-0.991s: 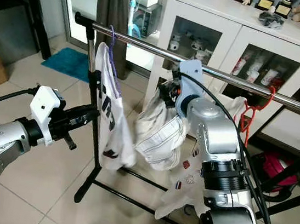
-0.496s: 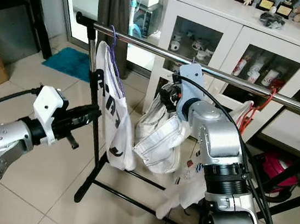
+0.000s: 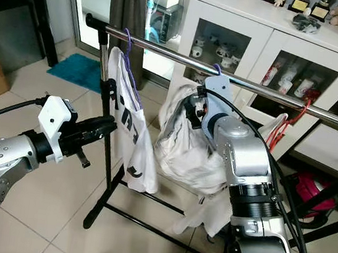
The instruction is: Hang hanger
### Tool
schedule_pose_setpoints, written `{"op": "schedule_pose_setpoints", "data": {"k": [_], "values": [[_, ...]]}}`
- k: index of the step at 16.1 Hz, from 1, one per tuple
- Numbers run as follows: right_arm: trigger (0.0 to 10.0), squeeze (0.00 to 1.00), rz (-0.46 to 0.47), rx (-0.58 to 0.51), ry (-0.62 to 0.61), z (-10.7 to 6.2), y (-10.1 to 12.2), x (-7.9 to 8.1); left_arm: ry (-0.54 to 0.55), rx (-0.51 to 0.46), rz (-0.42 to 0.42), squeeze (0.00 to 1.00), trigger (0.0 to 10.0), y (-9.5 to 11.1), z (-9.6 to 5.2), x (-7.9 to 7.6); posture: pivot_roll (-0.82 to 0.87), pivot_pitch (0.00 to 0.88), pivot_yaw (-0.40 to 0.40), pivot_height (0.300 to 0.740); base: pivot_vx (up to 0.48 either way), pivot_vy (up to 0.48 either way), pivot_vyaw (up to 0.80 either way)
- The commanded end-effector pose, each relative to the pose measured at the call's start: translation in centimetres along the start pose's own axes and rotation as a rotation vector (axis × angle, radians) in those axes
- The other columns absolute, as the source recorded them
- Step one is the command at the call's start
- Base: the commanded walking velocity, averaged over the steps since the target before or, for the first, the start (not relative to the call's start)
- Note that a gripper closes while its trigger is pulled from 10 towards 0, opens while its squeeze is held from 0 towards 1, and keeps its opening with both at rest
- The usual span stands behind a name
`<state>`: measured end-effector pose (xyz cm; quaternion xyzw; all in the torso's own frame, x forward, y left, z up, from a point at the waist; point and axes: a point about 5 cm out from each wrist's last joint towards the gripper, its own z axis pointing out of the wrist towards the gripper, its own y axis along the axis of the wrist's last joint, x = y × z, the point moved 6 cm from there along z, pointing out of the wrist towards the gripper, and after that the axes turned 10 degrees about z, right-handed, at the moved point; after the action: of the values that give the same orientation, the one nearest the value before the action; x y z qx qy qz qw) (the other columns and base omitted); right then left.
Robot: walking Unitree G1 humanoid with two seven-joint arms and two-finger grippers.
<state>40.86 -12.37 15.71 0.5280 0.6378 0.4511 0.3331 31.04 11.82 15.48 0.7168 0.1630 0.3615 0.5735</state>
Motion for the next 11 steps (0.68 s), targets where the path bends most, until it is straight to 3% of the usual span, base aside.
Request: {"op": "schedule_pose_setpoints", "data": {"k": [1, 5, 6, 7, 9, 11], "values": [[10.0, 0.0, 0.007, -0.013, -0.018, 0.3, 0.7, -0.4, -0.017, -0.018, 0.009, 0.0, 10.0, 0.5, 0.5, -0.1, -0.07, 0.0, -0.088, 0.74, 0.0, 0.0, 0.0], [10.0, 0.0, 0.037, -0.009, -0.012, 1.3, 0.6, -0.4, -0.023, -0.022, 0.014, 0.0, 10.0, 0.5, 0.6, -0.1, -0.06, 0.0, -0.09, 0.74, 0.0, 0.0, 0.0], [6.4, 0.0, 0.04, -0.008, -0.009, 1.7, 0.7, -0.5, -0.024, -0.022, 0.016, 0.0, 10.0, 0.5, 0.6, -0.1, -0.06, 0.0, -0.091, 0.74, 0.0, 0.0, 0.0], [3.9, 0.0, 0.041, -0.008, -0.006, 1.9, 0.7, -0.6, -0.024, -0.023, 0.017, 0.0, 10.0, 0.5, 0.7, -0.1, -0.06, 0.0, -0.094, 0.74, 0.0, 0.0, 0.0], [0.3, 0.0, 0.043, -0.005, -0.004, 2.3, 0.7, -0.9, -0.022, -0.024, 0.017, 0.0, 10.0, 0.6, 0.6, -0.1, -0.06, 0.0, -0.102, 0.74, 0.0, 0.0, 0.0], [0.0, 0.0, 0.046, 0.003, 0.001, 2.5, 0.5, -1.0, -0.021, -0.024, 0.017, 0.0, 10.0, 0.6, 0.7, -0.1, -0.06, 0.0, -0.102, 0.74, 0.0, 0.0, 0.0]]}}
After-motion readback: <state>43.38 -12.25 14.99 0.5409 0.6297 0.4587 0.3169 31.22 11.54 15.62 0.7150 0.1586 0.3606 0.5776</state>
